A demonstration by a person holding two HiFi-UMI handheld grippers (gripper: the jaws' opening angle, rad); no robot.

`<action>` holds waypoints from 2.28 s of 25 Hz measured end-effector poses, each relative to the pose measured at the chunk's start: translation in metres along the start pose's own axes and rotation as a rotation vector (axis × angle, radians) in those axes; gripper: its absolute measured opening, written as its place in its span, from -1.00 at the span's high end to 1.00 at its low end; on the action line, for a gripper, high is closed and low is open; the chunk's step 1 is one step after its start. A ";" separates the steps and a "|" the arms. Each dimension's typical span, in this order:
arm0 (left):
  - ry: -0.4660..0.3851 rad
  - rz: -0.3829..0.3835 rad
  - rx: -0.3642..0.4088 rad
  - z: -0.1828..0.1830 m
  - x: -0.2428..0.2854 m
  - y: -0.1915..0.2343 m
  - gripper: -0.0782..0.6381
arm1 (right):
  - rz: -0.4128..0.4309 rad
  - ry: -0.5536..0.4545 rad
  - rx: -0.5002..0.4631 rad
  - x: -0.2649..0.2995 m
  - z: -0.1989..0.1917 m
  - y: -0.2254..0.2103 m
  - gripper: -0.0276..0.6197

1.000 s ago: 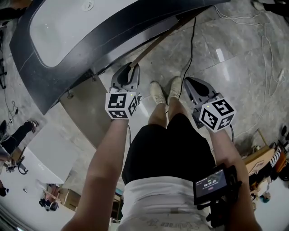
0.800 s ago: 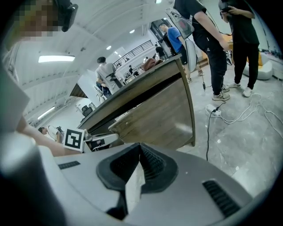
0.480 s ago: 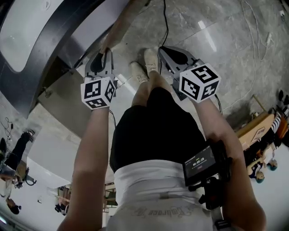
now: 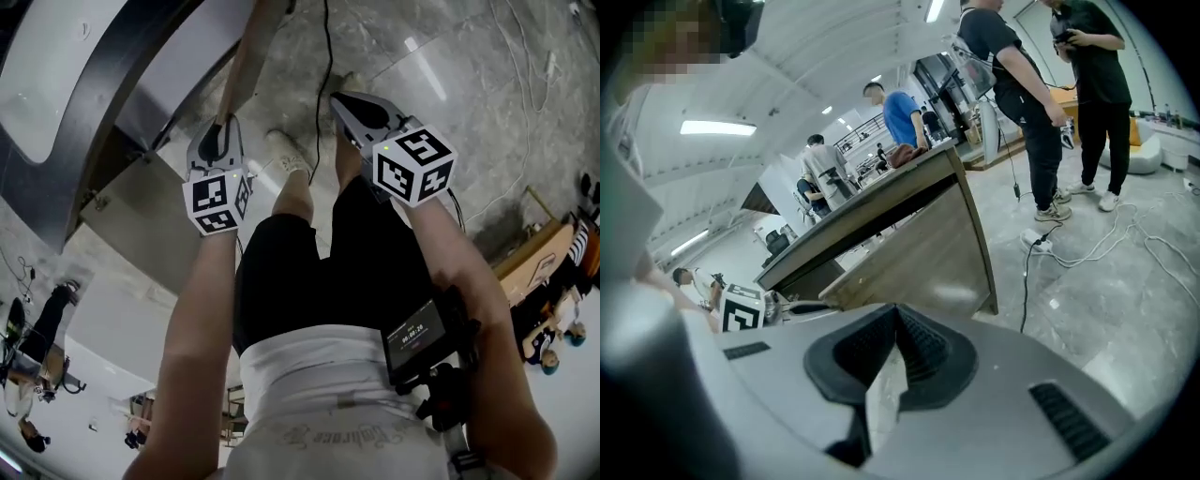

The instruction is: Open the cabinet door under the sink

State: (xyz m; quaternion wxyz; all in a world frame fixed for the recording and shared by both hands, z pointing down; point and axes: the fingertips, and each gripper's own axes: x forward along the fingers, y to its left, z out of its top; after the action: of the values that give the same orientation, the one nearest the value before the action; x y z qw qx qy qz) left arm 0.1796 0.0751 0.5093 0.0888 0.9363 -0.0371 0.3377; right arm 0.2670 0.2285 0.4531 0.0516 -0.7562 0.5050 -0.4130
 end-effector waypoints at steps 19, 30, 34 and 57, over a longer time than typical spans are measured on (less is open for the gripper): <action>0.098 0.058 -0.009 -0.024 0.013 -0.090 0.58 | 0.085 0.040 0.040 -0.031 -0.017 -0.073 0.87; 0.138 0.096 -0.052 -0.015 0.032 -0.191 0.58 | 0.062 -0.047 0.091 -0.109 -0.006 -0.132 0.87; 0.136 0.099 -0.118 -0.013 0.047 -0.219 0.56 | 0.046 -0.081 0.114 -0.127 -0.011 -0.151 0.87; 0.136 0.034 -0.247 0.032 0.131 -0.335 0.49 | -0.144 -0.154 0.277 -0.209 -0.034 -0.255 0.87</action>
State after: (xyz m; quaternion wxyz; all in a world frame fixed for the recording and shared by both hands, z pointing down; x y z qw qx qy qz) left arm 0.3437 0.3962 0.5221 0.2000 0.8925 -0.0882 0.3946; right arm 0.3963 0.5323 0.4816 0.1640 -0.8056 0.3821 -0.4220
